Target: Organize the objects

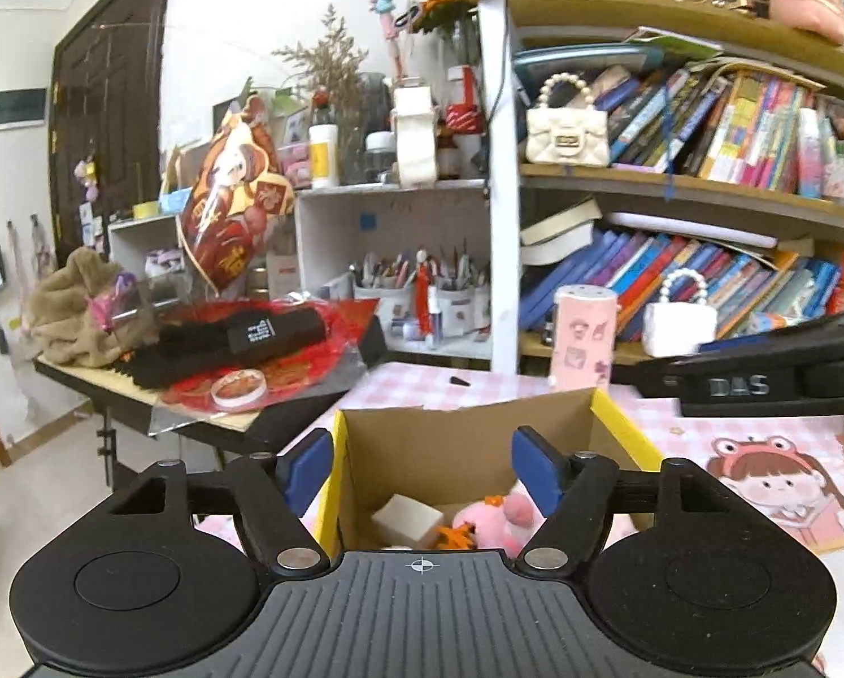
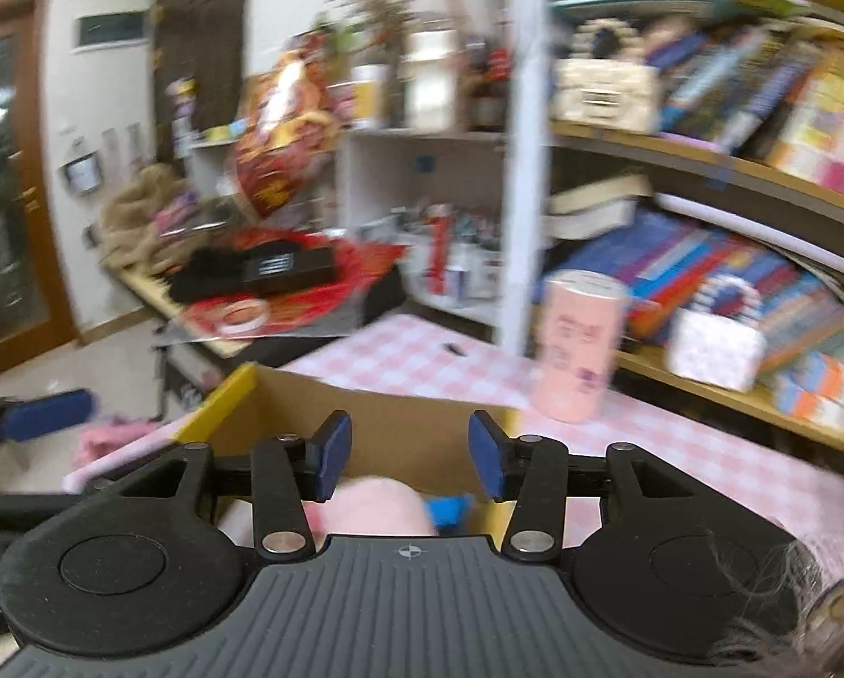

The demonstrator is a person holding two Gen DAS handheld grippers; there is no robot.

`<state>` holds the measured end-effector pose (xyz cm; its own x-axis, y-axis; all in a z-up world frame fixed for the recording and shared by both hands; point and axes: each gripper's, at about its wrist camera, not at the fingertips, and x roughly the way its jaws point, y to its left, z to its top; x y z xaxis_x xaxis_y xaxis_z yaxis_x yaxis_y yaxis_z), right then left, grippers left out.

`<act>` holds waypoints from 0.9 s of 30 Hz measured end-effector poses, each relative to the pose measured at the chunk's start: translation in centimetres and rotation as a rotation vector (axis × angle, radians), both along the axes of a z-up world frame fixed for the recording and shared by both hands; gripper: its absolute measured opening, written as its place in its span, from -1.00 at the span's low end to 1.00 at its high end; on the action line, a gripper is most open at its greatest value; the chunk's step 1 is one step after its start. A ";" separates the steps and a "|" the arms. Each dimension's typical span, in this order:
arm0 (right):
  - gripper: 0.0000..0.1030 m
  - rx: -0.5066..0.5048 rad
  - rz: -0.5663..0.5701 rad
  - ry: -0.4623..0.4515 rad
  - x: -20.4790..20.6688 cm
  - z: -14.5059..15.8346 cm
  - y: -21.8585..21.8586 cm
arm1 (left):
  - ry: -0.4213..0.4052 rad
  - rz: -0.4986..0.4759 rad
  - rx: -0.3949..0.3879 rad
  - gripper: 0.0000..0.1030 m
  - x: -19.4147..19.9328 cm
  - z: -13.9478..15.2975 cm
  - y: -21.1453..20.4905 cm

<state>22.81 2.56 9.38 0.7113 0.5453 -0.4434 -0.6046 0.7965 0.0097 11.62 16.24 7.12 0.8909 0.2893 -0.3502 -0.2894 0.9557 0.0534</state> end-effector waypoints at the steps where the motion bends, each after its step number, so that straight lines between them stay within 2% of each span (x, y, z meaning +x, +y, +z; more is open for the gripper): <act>1: -0.15 0.000 -0.042 -0.003 -0.6 -0.2 -0.9 | 0.003 -0.010 0.002 0.44 -0.6 0.0 -0.2; 4: -0.15 0.009 -0.138 0.016 -2.2 -0.9 -3.3 | 0.003 -0.030 0.002 0.56 -2.2 0.0 -0.5; 7: -0.15 0.025 -0.236 0.057 -4.6 -2.1 -5.6 | 0.015 -0.058 0.000 0.60 -3.9 -0.5 -1.1; 16: -0.15 -0.012 -0.485 0.160 -14.2 -6.9 -10.2 | 0.130 -0.209 -0.017 0.63 -8.0 -4.1 -4.9; 21: -0.14 -0.046 -0.582 0.198 -18.6 -8.9 -11.7 | 0.184 -0.268 -0.025 0.70 -10.0 -5.6 -7.1; 27: -0.08 -0.055 -0.657 0.225 -21.9 -10.2 -13.0 | 0.212 -0.299 0.004 0.75 -11.3 -6.6 -9.3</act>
<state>0.87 -10.41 -0.77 0.7737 0.0055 -0.6335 0.0153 0.9995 0.0274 0.29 6.95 0.53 0.8440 0.0294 -0.5356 0.0203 0.9960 0.0866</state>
